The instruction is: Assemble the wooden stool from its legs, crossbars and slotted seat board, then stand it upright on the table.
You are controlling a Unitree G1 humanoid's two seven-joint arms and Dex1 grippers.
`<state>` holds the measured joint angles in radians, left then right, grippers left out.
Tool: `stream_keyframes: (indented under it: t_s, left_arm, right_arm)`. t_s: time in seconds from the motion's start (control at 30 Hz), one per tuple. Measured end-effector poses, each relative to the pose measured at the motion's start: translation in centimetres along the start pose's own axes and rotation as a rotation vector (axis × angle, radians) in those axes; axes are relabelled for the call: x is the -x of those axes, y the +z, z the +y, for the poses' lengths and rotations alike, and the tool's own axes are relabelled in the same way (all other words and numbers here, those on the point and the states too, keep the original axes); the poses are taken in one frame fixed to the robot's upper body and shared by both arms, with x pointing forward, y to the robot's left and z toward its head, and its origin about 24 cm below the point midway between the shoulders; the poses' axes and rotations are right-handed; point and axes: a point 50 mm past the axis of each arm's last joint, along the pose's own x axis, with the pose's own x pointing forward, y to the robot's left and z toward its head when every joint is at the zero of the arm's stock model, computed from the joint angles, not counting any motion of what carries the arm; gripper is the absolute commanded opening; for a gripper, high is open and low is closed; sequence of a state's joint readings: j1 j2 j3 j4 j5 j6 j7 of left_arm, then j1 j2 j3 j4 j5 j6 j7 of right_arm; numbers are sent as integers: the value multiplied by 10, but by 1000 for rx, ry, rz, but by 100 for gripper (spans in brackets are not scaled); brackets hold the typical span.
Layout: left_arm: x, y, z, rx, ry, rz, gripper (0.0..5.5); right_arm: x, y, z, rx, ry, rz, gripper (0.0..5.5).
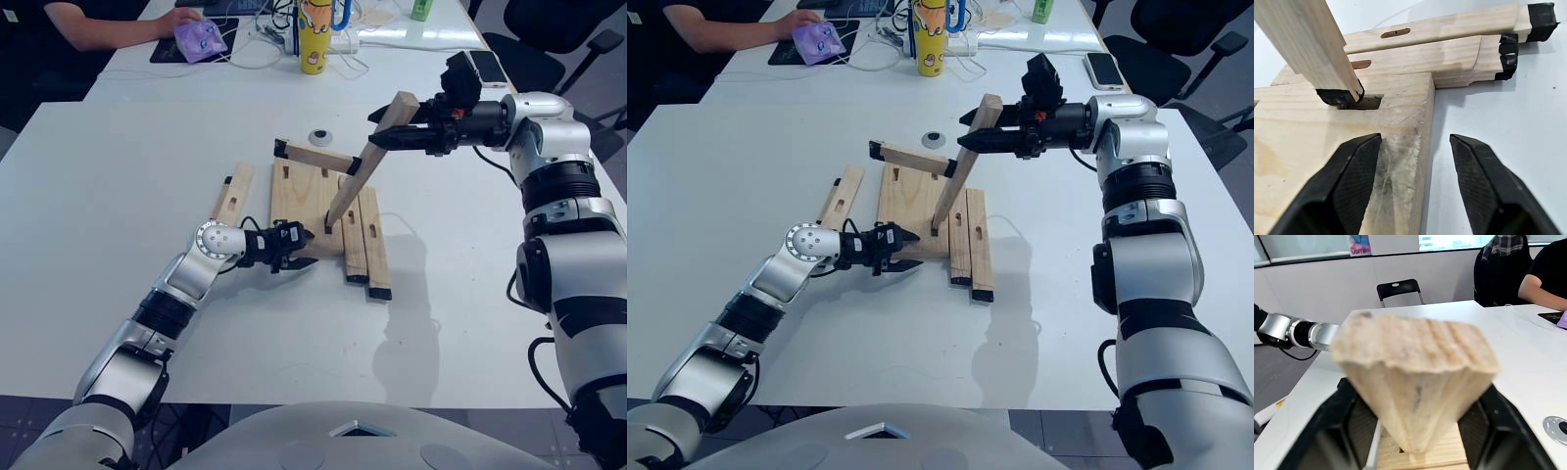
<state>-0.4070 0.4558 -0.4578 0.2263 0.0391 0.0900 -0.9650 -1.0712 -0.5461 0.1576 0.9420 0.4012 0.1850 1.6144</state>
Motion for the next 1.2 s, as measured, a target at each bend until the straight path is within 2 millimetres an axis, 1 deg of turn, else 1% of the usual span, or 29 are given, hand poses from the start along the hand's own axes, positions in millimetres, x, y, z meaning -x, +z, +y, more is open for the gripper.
stream_keyframes:
  t_s: [0.23, 0.43, 0.77, 0.97, 1.07, 1.2]
  left_arm:
    - [1, -1, -1, 14, 3, -5, 260]
    - [1, -1, -1, 20, 4, -6, 260]
    - [1, -1, -2, 30, 10, -6, 260]
    - [0, -1, -2, 32, 13, -8, 260]
    - [0, -1, -2, 33, 14, -9, 260]
    - [-1, -2, -4, 41, 21, -16, 260]
  right_arm:
    - [10, -3, 6, 4, -1, 27, 205]
    - [7, -5, 10, -1, 27, 32, 205]
    - [5, 0, 11, 56, 48, 72, 205]
    - [5, 5, 7, 51, 39, 100, 205]
    - [3, 7, 7, 47, 46, 117, 205]
    - [6, 10, 8, 50, 48, 163, 205]
